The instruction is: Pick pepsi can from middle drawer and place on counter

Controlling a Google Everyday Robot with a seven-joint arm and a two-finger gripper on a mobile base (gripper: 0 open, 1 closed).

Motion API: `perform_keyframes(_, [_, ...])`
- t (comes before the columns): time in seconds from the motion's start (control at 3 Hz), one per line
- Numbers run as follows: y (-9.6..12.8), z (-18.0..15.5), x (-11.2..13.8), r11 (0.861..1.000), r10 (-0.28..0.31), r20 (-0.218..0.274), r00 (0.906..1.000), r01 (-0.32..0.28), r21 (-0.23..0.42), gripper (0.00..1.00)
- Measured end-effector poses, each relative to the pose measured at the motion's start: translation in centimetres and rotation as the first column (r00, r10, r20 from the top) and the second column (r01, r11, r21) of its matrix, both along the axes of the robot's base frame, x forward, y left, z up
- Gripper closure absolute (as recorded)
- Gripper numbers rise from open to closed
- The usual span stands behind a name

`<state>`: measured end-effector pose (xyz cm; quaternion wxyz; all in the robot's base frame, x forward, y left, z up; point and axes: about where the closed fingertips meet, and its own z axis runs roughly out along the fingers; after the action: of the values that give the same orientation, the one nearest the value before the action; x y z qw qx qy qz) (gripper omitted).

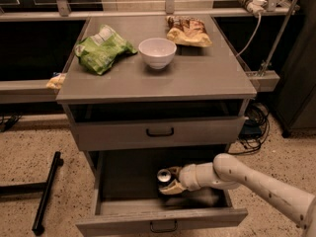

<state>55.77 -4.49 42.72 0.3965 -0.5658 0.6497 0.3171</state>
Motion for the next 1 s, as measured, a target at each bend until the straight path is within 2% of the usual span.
perform_keyframes(0.67, [-1.6, 8.2, -3.4, 0.998, -0.055, 0.0, 0.9985, 0.054, -0.033, 1.0])
perform_keyframes(1.0, [-3.6, 13.6, -5.1, 0.992, -0.08, -0.019, 0.9966, 0.078, -0.096, 1.0])
